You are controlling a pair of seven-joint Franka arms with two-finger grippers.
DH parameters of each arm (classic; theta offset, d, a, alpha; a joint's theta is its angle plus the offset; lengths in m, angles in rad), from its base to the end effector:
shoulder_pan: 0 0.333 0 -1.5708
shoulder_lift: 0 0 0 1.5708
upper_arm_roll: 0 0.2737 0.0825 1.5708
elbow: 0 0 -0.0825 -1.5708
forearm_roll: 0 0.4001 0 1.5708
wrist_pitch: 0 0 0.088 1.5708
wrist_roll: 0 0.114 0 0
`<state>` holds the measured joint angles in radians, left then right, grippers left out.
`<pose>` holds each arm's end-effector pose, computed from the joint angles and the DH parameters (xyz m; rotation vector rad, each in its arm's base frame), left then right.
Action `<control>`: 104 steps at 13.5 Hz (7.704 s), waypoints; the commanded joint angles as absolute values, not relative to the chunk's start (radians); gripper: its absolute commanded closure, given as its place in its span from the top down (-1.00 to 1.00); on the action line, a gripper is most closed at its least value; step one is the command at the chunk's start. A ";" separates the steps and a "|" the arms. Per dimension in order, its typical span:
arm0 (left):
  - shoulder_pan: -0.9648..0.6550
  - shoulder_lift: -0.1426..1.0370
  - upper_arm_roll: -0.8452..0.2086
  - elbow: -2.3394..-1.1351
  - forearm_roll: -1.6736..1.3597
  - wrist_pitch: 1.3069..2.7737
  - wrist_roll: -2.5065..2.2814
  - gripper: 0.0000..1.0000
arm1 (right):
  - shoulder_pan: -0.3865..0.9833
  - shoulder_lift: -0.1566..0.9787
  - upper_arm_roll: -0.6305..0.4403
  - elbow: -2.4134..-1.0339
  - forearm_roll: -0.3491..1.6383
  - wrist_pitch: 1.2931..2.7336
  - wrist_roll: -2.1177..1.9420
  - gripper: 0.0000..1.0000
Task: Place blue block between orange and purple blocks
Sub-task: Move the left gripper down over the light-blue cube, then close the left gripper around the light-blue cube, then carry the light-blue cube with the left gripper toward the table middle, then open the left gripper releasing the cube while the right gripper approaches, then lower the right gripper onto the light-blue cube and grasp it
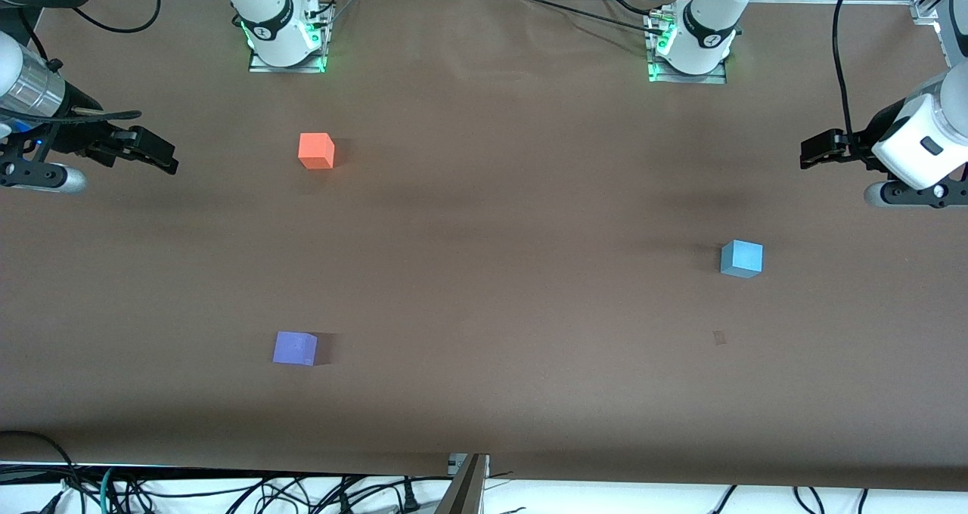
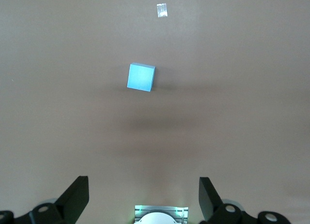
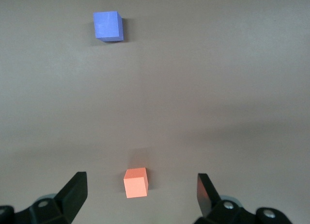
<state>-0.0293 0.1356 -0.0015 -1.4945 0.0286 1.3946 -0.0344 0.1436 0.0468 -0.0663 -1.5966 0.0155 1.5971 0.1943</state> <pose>0.5818 -0.0142 0.5203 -3.0843 -0.0081 0.3632 0.5809 0.0474 0.5379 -3.1293 0.1845 0.0744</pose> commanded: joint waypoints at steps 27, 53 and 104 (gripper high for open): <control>0.067 0.528 -0.018 -1.881 0.009 2.180 0.276 1.00 | 0.127 0.034 -0.049 -1.609 0.018 1.603 0.190 1.00; -0.130 0.604 -0.166 -1.536 -0.100 2.046 -0.268 -0.60 | 0.127 0.038 -0.049 -1.609 0.017 1.608 0.189 1.00; 0.015 0.017 -0.061 -1.563 -0.017 1.535 -0.180 1.00 | 0.862 0.979 -0.084 -1.232 -0.058 2.482 0.965 0.10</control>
